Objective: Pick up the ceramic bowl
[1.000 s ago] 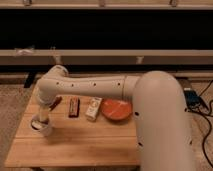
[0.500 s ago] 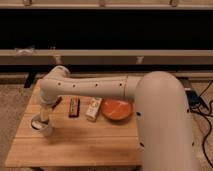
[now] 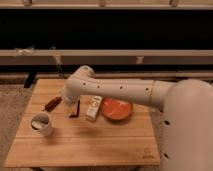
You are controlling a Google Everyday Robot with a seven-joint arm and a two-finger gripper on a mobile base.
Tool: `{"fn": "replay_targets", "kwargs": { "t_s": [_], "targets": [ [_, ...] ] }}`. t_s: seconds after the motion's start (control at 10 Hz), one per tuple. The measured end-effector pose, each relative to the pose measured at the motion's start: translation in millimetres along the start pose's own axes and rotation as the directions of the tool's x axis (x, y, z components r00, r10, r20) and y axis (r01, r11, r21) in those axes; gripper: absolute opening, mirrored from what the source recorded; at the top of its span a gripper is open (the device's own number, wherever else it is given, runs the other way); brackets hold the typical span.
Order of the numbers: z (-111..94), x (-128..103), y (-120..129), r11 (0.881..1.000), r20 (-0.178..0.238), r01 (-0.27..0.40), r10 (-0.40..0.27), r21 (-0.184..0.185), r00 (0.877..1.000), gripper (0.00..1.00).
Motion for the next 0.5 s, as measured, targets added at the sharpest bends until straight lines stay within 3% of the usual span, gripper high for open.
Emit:
{"fn": "replay_targets", "kwargs": {
  "t_s": [0.3, 0.5],
  "targets": [
    [-30, -73, -30, 0.996, 0.08, -0.086, 0.086, -0.003, 0.993, 0.8],
    [-49, -122, -53, 0.987, 0.137, -0.162, 0.162, -0.01, 0.977, 0.8]
  ]
}}
